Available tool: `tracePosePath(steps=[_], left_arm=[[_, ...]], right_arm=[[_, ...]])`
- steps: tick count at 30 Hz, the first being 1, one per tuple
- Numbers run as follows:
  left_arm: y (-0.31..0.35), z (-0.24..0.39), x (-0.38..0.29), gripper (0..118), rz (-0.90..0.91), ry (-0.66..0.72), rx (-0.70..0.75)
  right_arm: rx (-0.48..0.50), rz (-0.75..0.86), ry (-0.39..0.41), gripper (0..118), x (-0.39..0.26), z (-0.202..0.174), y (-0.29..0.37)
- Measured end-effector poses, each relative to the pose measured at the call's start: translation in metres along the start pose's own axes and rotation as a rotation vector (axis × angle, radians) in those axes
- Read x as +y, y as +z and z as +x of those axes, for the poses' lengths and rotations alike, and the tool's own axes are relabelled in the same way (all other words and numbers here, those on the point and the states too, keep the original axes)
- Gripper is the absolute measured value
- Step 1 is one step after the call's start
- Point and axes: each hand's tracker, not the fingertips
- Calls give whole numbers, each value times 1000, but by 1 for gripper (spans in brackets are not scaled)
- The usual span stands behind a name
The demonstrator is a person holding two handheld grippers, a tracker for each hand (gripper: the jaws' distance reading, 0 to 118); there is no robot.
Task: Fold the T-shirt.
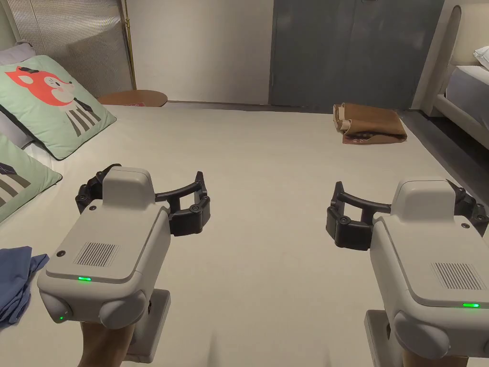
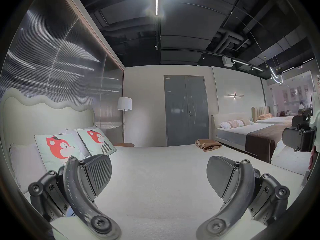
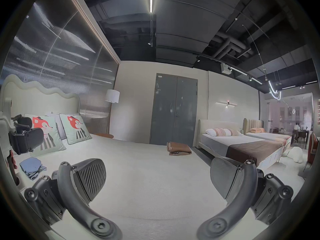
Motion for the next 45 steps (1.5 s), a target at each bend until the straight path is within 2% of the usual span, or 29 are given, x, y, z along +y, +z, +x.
tracePosePath(steps=[45], left_arm=[[-1,-3,0,109,-10,11,-4]], right_arm=[[2,5,1,118,-1,1,-1]])
